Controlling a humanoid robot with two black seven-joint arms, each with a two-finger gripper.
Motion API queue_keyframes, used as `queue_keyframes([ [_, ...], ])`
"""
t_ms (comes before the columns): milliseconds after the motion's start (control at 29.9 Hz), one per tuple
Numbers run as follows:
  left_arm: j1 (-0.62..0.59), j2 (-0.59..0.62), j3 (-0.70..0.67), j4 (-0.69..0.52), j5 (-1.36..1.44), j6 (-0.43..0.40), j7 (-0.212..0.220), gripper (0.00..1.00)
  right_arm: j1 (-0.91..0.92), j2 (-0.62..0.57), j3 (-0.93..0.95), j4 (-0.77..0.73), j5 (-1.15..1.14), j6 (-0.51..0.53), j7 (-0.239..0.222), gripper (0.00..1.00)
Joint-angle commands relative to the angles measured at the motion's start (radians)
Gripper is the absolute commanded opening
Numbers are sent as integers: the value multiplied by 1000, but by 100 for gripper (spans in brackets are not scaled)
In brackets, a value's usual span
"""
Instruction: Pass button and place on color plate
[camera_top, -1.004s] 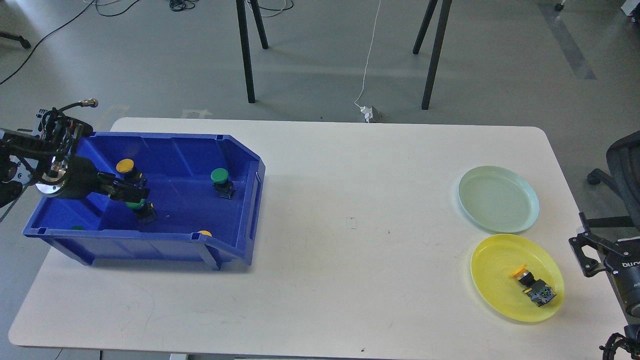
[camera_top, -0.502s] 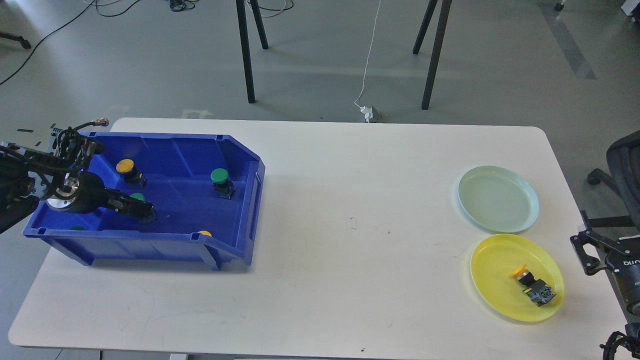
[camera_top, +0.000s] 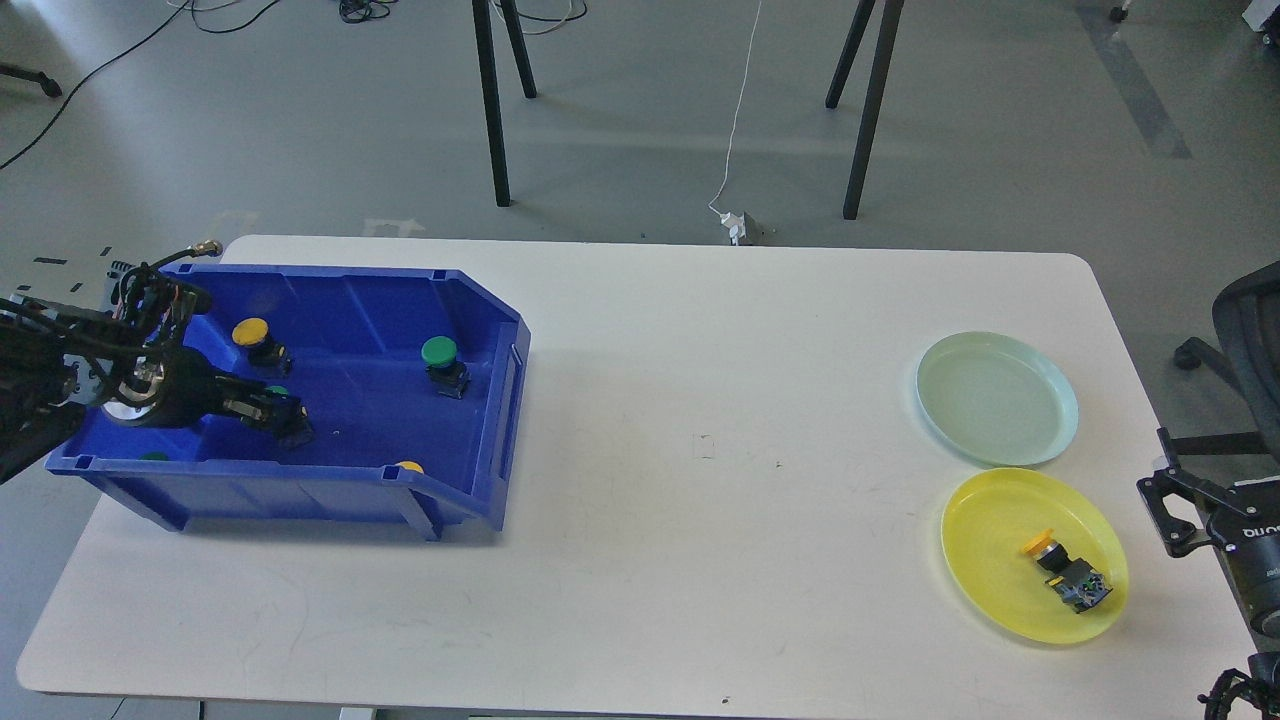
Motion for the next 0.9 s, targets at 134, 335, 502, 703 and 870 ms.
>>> queue_keyframes([
  [134,-22,17,-18,-29,0,-12,0,3,-3,0,-6,-1,0,0,0,99],
  [335,-98,208,-210,-309,-113,-180,0,5,15,-29,-25,2,-73,-4,0,99],
  [502,-50,284,-438,-575,-346,-180,0,5,141,-83,-29,10,-410,-36,0,99],
  [703,-35,161,-525,-689,-786,-180,0,3,360,-68,-32,22,-875,-67,0,99],
  [870,-13,5,-517,-617,-936,-180,0,4,660,-80,-318,1,-951,-157,0,99],
])
